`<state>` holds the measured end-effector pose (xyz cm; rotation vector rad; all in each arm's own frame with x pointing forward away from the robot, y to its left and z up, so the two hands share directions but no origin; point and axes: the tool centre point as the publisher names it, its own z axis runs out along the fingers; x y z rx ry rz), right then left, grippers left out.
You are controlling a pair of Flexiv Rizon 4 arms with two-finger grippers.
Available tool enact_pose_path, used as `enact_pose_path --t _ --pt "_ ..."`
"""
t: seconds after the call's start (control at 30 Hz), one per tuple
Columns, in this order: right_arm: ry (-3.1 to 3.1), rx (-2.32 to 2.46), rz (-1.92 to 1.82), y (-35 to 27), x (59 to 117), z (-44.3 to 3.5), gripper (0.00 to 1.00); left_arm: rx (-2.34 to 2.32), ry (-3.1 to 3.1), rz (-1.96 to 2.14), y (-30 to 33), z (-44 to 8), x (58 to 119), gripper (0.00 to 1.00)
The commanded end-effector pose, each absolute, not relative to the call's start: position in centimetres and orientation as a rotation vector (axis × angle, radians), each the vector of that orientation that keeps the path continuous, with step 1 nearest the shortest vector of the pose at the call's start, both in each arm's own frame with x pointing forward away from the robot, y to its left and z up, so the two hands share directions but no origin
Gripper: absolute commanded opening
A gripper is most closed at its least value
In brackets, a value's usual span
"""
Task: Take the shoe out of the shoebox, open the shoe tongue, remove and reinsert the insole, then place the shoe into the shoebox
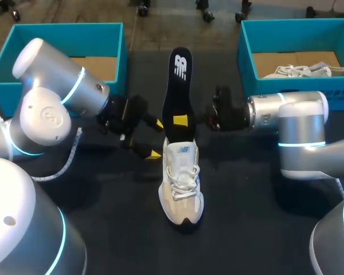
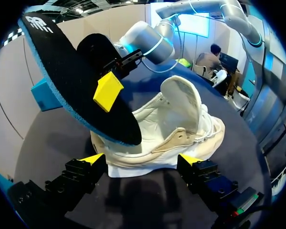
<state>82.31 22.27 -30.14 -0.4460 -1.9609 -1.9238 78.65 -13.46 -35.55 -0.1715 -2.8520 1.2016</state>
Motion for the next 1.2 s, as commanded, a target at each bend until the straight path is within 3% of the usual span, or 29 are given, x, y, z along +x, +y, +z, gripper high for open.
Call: enact_pose_path --t 0.03,1.2 --pt "-1.945 -0.447 -1.926 22.6 82.2 -30.9 0.00 -0.172 -2.851 1.192 -13.9 -35.8 78.9 1.00" --pt "-1.818 -0.665 -1.770 22.9 77.3 -34.7 0.00 -0.153 -2.859 1.163 -13.5 -36.4 79.3 1.00"
